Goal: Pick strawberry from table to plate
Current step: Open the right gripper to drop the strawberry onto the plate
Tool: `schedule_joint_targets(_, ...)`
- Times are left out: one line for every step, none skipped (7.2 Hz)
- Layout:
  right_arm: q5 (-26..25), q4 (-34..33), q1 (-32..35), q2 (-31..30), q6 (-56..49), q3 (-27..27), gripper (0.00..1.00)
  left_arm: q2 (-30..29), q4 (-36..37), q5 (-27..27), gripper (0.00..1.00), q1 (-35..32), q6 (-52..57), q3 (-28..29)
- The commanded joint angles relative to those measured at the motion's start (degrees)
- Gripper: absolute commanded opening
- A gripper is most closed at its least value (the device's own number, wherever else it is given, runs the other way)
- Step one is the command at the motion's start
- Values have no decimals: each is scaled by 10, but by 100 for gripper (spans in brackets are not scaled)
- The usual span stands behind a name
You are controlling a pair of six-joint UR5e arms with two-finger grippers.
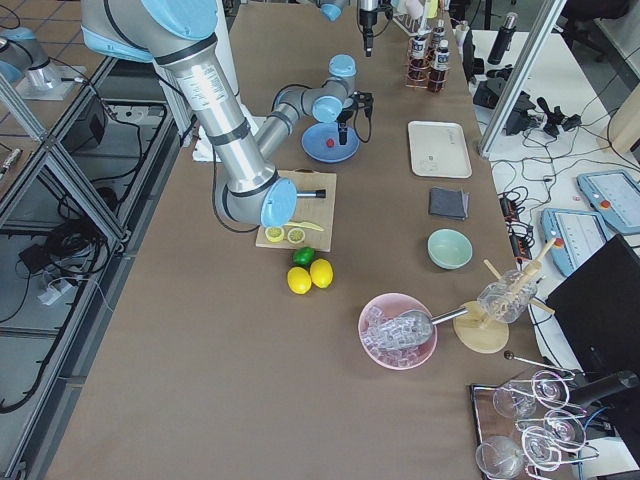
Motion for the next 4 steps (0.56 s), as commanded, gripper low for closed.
schedule_joint_targets(121,-14,154,-104,-196,13,100,16,130,-7,87,-108,247,-1)
schedule_joint_targets(146,-42,215,-149,-306,13,100,30,202,-7,87,-176,381,3)
schedule_joint_targets(152,-93,280,-191,-415,12,100,31,249,-7,96,-228,482,18)
schedule_joint_targets(152,-161,354,-221,-552,8,100,32,267,-35,97,-269,533,48)
